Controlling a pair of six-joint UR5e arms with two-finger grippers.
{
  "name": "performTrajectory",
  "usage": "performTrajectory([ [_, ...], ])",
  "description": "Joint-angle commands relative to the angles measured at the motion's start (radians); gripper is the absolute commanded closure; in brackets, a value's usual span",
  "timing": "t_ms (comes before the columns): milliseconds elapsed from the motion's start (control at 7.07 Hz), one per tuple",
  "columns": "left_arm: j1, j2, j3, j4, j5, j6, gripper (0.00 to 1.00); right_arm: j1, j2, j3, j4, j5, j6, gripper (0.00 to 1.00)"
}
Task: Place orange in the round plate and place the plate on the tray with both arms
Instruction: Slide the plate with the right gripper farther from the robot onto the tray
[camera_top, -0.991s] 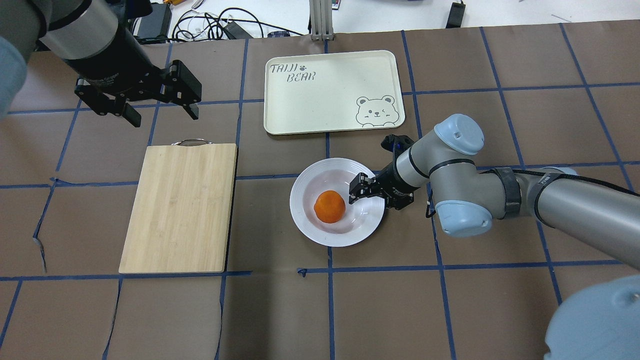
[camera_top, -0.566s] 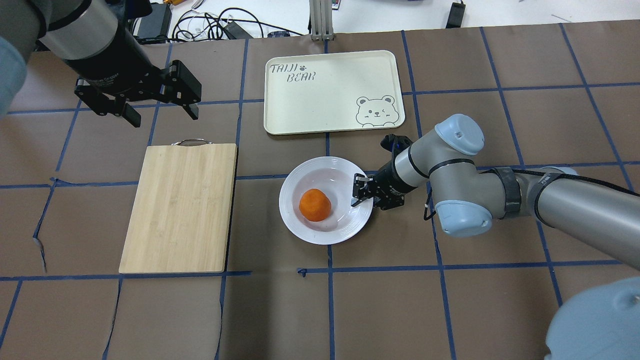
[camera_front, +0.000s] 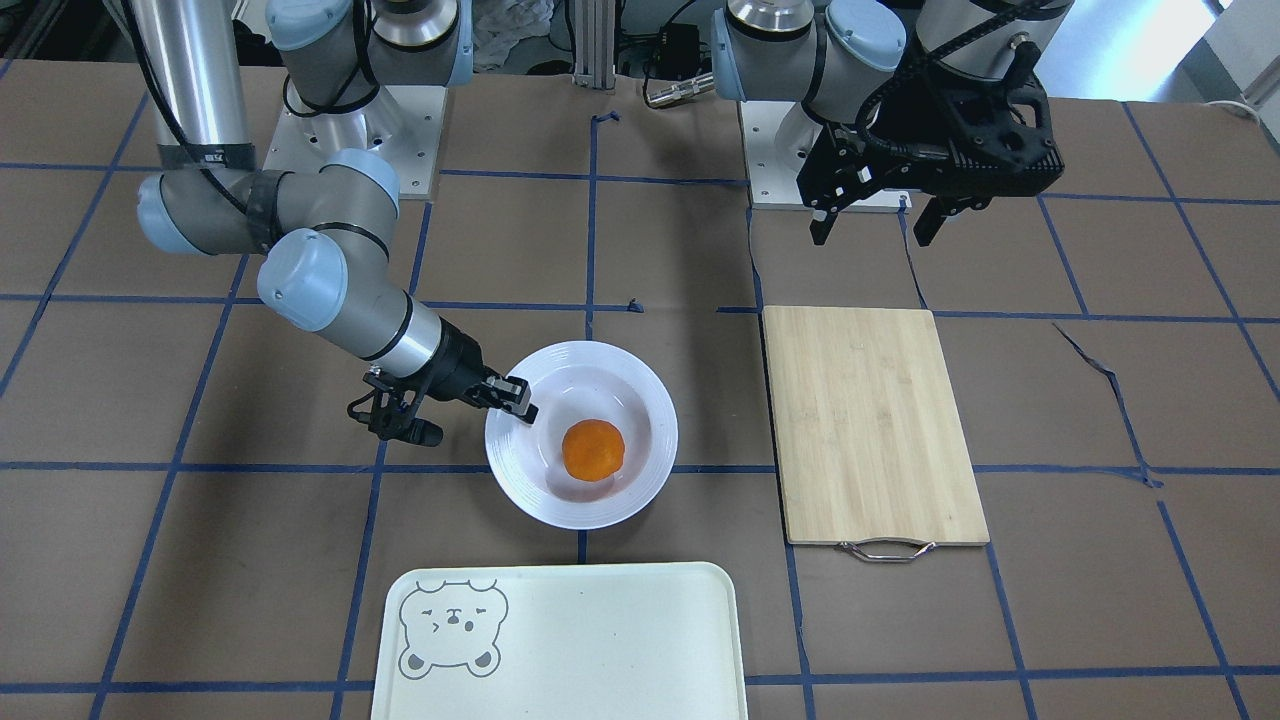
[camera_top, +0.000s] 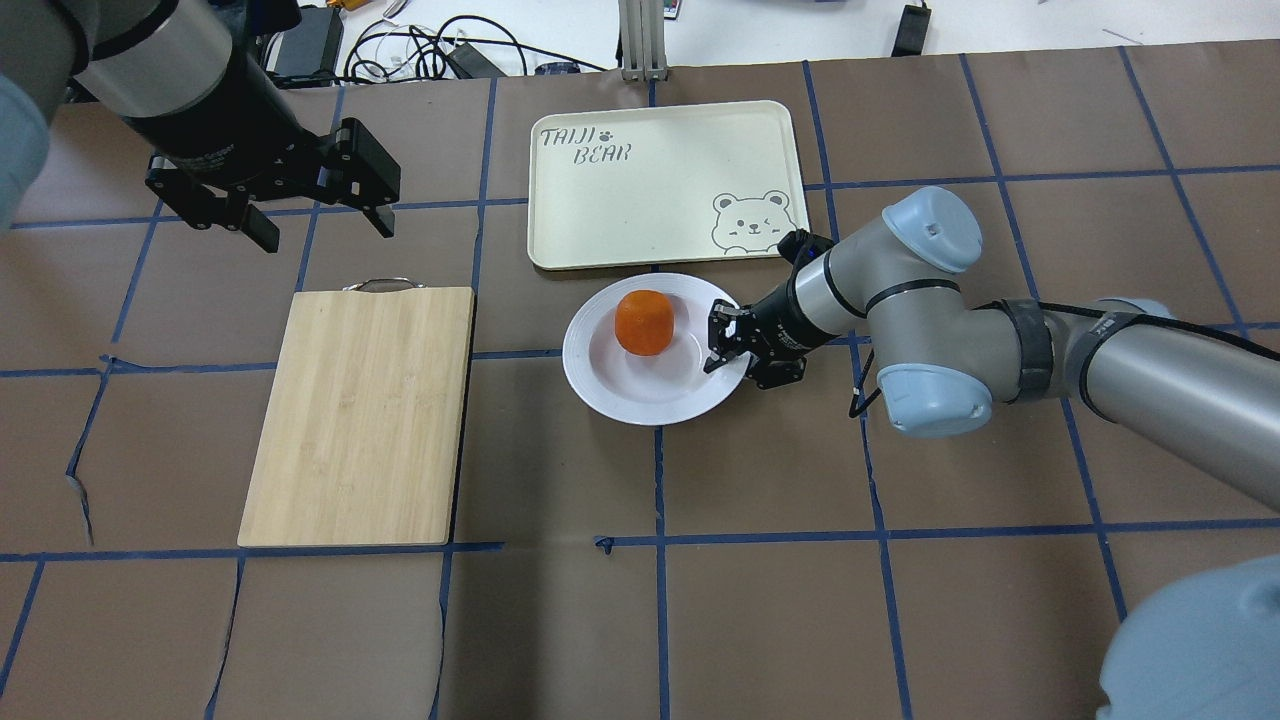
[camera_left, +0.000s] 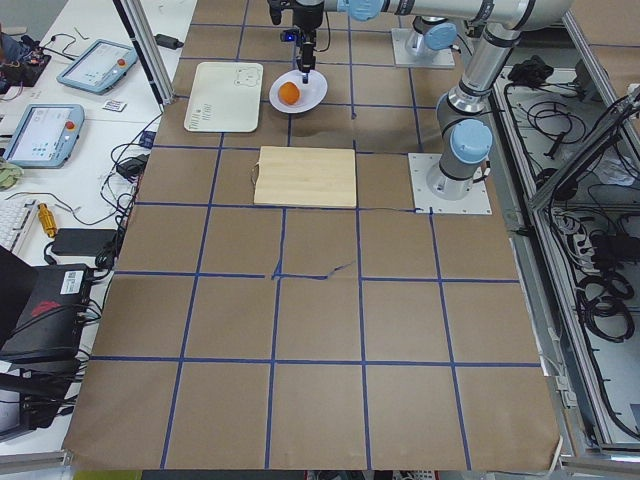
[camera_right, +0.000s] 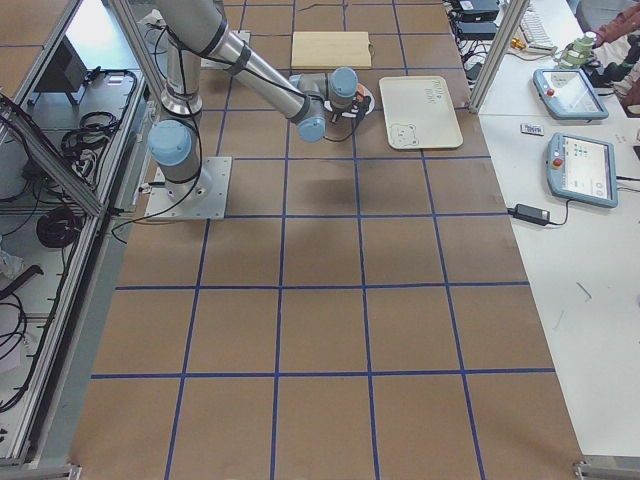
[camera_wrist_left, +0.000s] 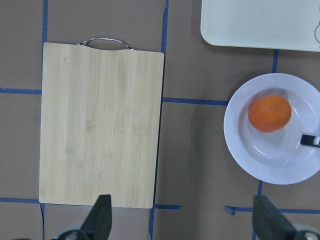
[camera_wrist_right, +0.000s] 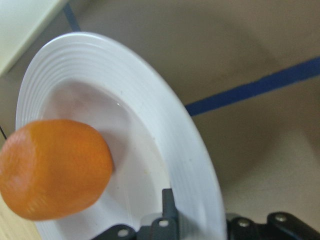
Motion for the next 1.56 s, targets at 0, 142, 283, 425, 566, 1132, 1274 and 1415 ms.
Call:
performTrajectory([
  [0, 0.001, 0.001, 0.0, -0.002, 0.0, 0.006, 0.0, -0.03, 0.012, -0.163, 0.046, -0.016, -0.001, 1.0],
  [142, 0.001, 0.001, 0.0, -0.002, 0.0, 0.006, 0.0, -0.03, 0.064, -0.265, 0.057, -0.056, 0.005, 1.0],
  [283, 0.001, 0.001, 0.0, 0.0, 0.0, 0.007, 0.0, -0.032, 0.163, -0.399, 0.057, -0.061, 0.016, 1.0],
  [425, 0.001, 0.001, 0.0, 0.0, 0.0, 0.007, 0.0, -0.032, 0.267, -0.524, 0.057, -0.062, 0.038, 1.0],
  [566, 0.001, 0.001, 0.0, 0.0, 0.0, 0.007, 0.0, -0.032, 0.379, -0.638, 0.057, -0.071, 0.047, 1.0],
  [1132, 0.002, 0.001, 0.0, 0.001, 0.0, 0.007, 0.0, -0.03, 0.497, -0.741, 0.088, -0.102, 0.134, 0.84],
  [1274, 0.002, 0.001, -0.001, 0.001, 0.0, 0.009, 0.0, -0.03, 0.494, -0.736, 0.09, -0.107, 0.139, 0.41],
  [1415, 0.002, 0.001, -0.001, 0.001, -0.001, 0.012, 0.0, -0.03, 0.48, -0.736, 0.091, -0.119, 0.139, 0.23],
])
